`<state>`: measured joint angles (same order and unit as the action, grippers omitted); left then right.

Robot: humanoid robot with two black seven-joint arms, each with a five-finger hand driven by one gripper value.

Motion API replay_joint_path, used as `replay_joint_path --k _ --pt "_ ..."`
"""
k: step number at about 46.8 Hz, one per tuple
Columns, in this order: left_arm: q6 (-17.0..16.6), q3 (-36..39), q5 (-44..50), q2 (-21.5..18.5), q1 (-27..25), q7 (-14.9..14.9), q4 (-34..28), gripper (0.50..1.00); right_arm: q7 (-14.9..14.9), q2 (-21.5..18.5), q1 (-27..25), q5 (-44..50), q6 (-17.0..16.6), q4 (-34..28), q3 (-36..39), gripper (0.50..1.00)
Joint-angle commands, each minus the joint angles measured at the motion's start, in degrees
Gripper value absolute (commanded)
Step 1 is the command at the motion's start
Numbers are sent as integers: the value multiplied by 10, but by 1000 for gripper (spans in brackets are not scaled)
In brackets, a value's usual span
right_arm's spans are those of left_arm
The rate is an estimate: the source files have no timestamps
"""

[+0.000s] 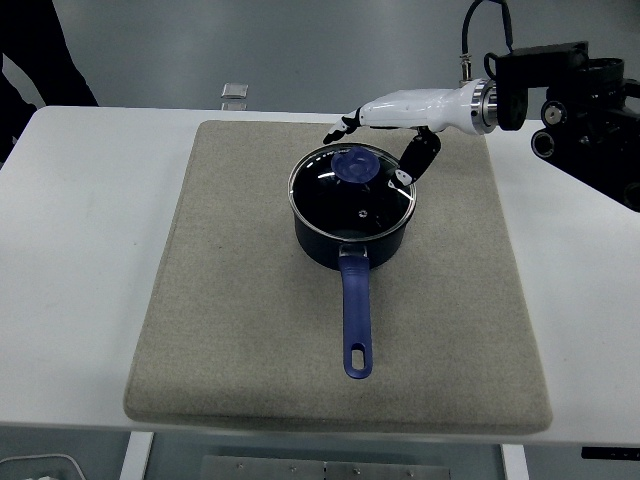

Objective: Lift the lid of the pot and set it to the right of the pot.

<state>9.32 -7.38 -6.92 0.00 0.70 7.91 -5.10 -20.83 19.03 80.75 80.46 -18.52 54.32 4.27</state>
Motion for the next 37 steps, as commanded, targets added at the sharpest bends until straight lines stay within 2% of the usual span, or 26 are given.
replay_joint_path --k 1,24,37 --pt "0 0 0 0 0 0 0 1000 1 0 -1 0 1 0 0 911" --pt "0 0 1 0 0 0 0 1000 4 -2 -4 -3 2 0 1 911" --pt "0 0 0 0 0 0 0 1000 5 -20 -6 -8 4 -1 1 911"
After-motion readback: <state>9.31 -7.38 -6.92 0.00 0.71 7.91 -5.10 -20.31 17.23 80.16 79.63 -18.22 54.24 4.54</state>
